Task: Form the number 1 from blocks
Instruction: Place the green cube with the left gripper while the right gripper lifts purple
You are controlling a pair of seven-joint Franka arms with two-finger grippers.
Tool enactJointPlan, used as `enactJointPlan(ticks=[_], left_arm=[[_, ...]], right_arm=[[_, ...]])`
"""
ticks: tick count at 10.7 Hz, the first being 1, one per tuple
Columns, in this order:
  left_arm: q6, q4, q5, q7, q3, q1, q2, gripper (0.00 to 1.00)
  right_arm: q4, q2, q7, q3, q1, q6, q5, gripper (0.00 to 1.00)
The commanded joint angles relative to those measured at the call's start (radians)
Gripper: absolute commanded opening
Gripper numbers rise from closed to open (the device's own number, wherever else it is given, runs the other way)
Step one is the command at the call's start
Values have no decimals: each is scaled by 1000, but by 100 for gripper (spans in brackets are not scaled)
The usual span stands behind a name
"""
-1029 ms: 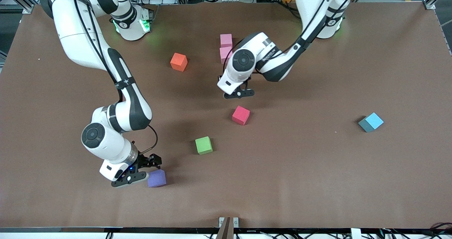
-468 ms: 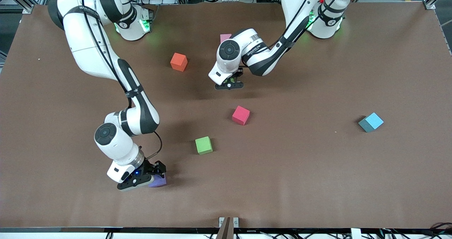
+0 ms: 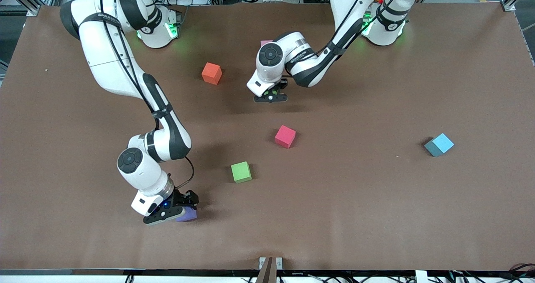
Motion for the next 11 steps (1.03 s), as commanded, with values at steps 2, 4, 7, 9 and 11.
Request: enactJointPlan(ticks=[2, 4, 7, 9, 11], left_arm=[[17, -44, 31, -79, -23, -13, -17, 0], [17, -61, 53, -102, -33, -19, -23, 0], [17, -88, 95, -116, -41, -17, -29, 0], [17, -98, 95, -122, -53, -17, -31, 0], [17, -99, 97, -145, -60, -17, -32, 0]], right_arm=[[27, 22, 0, 5, -2, -2, -9, 100], [27, 20, -2, 5, -2, -4, -6, 100], [25, 20, -2, 6, -2, -7, -3, 100], [25, 20, -2, 8, -2, -17, -1, 100], [16, 20, -2, 8, -2, -17, -1, 100]])
